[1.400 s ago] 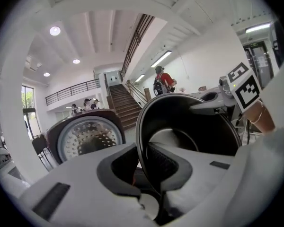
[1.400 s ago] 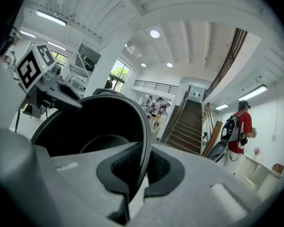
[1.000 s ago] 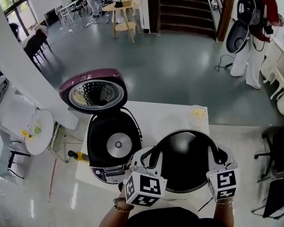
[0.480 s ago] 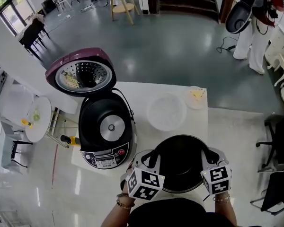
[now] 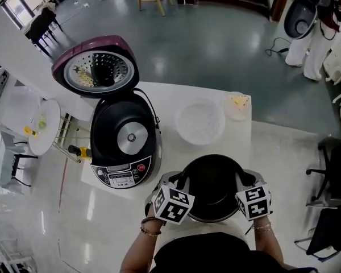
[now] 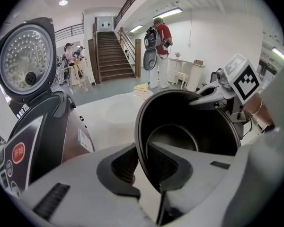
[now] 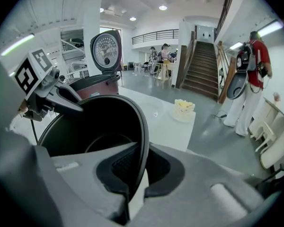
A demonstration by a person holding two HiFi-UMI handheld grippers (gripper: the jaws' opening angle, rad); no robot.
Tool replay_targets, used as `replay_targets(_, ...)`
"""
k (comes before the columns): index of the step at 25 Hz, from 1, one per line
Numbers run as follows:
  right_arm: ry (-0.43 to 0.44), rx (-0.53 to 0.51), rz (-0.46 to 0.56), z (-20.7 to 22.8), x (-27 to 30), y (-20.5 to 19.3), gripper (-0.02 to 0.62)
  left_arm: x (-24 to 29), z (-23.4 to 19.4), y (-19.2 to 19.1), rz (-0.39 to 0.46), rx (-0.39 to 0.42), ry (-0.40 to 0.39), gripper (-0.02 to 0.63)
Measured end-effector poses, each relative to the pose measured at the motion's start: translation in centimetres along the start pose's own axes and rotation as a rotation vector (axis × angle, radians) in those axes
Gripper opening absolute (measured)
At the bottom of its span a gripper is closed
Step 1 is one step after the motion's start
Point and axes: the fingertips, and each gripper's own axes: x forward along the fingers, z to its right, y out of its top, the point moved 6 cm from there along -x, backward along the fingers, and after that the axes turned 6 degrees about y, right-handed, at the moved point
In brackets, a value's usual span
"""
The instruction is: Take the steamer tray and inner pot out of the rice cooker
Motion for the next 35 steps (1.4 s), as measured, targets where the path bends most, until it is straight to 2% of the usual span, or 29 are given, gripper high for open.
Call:
replay_targets(12,0.045,0.031,-0.032,1.0,2.6,-0.2,0.011,2.2,-0.8,-0.1,-0.041,-0.031,-0.004,0.063)
replay_targets(16,0.051,0.042,-0.055,1.5,3.4,-0.2,0.009,2.9,-1.2,0.5,-0.031,-0.052,-0.024,0.063)
replay_targets(20,0.065,0.057,-0.057,1.9,3.7,-0.1,0.01,3.5,-1.2,1.1,-0.008,-0.047,-0.006,0.058)
replay_targets(23,0.075,0.054,-0.052,2.0,3.8,0.1,0.011,3.9,-1.4,1.4,0.019,-0.028,0.026,0.058)
replay_targets(27,0.07,0.041,-0.028,1.9,3.8,0.3,0.02,3.7,-1.5,1.5,0.066,0.013,0.131,0.069)
replay_targets(29,0.073,0.028,-0.019,1.8,3.4,0.7,0.107,3.2,-1.4,1.6,0.084,0.031,0.167,0.071)
replay_targets(30,0.076,0.026,-0.012,1.8,3.1,0.9,0.13,2.8,-1.4,1.7,0.093,0.033,0.175,0.074)
replay_targets(33,0.06,0.02,0.026,2.2,2.0,1.5,0.131,1.2,-1.8,2.2,0.134,0.014,0.189,0.086)
replay_targets(35,0.02,0.003,0.072,2.5,0.7,2.2,0.133,-0.4,-2.5,3.0,0.19,-0.006,0.216,0.086)
